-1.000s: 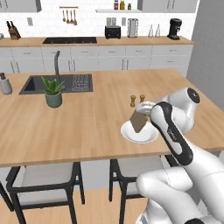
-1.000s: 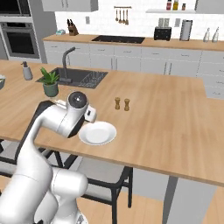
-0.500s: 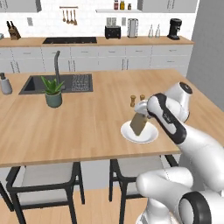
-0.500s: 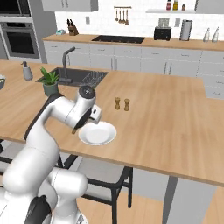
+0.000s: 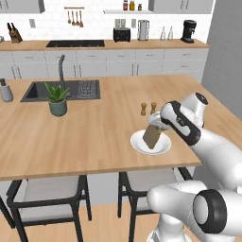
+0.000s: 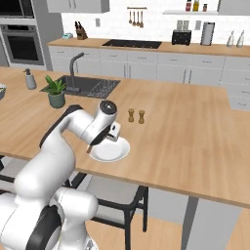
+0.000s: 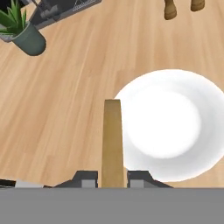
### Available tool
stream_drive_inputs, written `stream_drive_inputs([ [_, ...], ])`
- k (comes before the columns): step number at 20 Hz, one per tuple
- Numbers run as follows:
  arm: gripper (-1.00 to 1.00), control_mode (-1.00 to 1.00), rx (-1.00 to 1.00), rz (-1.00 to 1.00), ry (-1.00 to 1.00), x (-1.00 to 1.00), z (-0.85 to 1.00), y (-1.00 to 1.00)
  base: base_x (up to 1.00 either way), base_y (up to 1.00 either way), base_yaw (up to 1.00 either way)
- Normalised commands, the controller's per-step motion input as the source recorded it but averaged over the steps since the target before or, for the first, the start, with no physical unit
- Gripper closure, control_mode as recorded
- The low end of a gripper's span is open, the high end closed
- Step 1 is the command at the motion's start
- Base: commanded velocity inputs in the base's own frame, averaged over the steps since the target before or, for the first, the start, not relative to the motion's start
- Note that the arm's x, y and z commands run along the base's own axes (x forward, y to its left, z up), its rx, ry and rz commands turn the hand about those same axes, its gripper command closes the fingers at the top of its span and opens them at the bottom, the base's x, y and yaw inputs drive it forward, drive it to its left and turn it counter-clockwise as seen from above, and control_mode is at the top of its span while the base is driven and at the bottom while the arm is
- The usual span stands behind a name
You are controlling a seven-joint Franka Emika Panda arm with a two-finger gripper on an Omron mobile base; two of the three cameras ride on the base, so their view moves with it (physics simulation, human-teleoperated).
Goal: Start the toaster. Once the lever pops up, take the bread to the plate on the dining counter.
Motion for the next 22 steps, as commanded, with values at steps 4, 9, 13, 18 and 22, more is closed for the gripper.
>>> stream_drive_inputs([
  [4, 1.0, -1.0, 0.02, 0.05, 0.0, 0.15, -0.27, -0.09, 0.0, 0.0, 0.0],
  [9, 1.0, -1.0, 0.04, 0.05, 0.0, 0.25, -0.16, -0.19, 0.0, 0.0, 0.0],
  [13, 1.0, -1.0, 0.05, 0.05, 0.0, 0.25, -0.07, -0.18, 0.0, 0.0, 0.0],
  [18, 1.0, -1.0, 0.03, 0.03, 0.0, 0.23, -0.23, -0.03, 0.0, 0.0, 0.0],
  [22, 1.0, -1.0, 0.01, 0.0, 0.0, 0.03, -0.27, 0.0, 0.0, 0.0, 0.0],
])
